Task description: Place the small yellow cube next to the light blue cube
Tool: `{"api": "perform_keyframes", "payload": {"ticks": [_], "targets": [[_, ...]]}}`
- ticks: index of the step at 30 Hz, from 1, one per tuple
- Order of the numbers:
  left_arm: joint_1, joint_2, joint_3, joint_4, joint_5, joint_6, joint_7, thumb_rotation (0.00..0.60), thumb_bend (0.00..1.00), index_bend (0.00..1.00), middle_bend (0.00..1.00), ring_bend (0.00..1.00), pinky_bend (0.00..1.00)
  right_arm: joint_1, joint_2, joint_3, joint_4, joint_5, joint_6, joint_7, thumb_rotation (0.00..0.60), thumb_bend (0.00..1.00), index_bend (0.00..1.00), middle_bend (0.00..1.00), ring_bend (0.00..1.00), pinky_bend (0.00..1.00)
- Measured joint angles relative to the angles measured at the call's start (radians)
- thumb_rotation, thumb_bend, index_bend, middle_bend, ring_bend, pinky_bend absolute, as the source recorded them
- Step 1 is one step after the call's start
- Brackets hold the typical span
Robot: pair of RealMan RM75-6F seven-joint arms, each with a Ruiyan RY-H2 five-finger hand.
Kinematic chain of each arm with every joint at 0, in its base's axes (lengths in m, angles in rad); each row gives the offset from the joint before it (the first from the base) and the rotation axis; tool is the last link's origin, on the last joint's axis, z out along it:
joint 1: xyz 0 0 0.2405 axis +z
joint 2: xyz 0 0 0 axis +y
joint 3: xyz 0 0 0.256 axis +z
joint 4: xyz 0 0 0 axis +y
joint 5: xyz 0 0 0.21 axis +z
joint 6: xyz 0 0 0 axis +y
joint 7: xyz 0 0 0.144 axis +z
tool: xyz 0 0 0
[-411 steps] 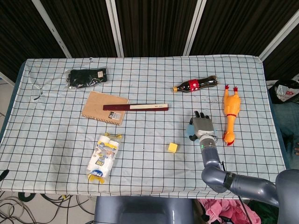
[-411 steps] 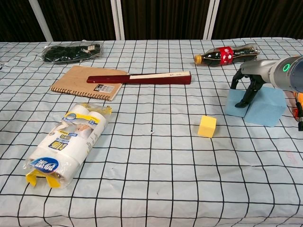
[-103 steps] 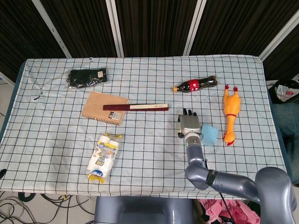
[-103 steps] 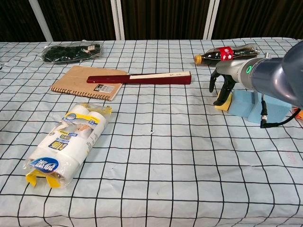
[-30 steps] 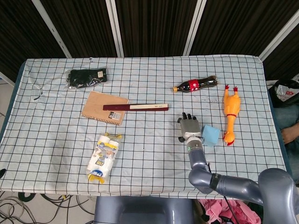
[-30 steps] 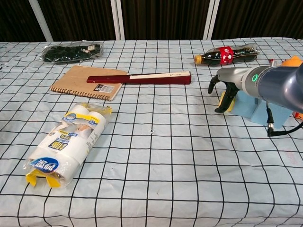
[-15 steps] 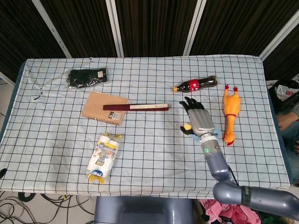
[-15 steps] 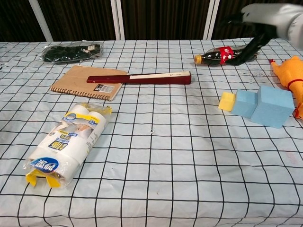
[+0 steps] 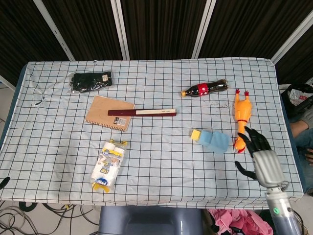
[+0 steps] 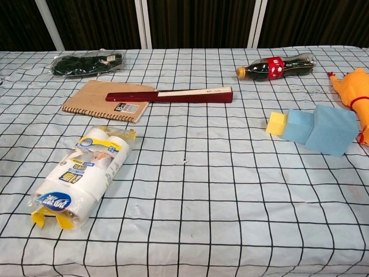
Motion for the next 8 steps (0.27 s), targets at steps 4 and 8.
{"api": "perform_keyframes", "payload": {"ticks": [4, 8], "targets": [[-0.002, -0.002, 0.0, 0.008, 0.005, 0.002, -0.003, 0.6, 0.04, 0.19, 0.07, 0.0, 0.0, -0.085, -0.028, -0.042, 0.118, -0.037, 0.062, 0.073, 0.6, 0.23, 0.1, 0.0, 0.0, 0.09], [-0.007, -0.004, 0.001, 0.017, 0.011, -0.004, -0.012, 0.6, 0.04, 0.19, 0.07, 0.0, 0.0, -0.117, -0.034, -0.055, 0.145, -0.045, 0.074, 0.08, 0.6, 0.23, 0.1, 0.0, 0.0, 0.09]]}}
